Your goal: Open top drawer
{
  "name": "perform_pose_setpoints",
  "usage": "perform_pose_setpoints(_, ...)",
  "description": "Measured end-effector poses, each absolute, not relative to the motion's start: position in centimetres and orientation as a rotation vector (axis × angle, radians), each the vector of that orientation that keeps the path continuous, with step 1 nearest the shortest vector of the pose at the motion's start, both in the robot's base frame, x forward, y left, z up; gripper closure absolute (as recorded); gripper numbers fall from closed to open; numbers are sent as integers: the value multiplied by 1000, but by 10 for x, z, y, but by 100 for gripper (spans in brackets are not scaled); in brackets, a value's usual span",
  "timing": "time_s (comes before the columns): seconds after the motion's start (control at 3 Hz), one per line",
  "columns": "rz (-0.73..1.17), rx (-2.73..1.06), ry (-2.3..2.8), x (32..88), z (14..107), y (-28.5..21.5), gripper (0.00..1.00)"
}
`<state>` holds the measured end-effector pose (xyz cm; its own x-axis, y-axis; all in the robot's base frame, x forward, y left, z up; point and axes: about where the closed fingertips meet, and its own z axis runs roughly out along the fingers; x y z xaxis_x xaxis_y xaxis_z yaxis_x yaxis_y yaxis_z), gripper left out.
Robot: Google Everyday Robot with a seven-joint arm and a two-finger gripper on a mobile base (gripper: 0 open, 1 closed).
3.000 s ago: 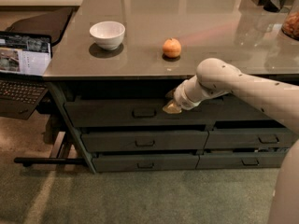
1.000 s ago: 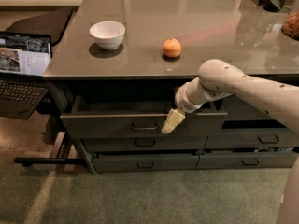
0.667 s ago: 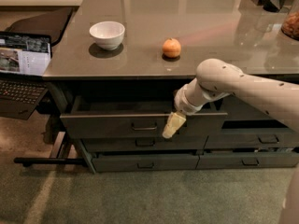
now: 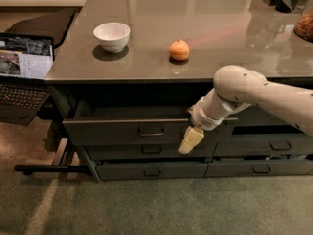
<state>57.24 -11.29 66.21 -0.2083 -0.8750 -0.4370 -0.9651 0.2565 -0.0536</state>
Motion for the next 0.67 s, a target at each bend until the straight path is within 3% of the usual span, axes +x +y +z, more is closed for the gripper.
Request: perform_pose_setpoints(0.67,357,-1692,2192,557,663,-123,64)
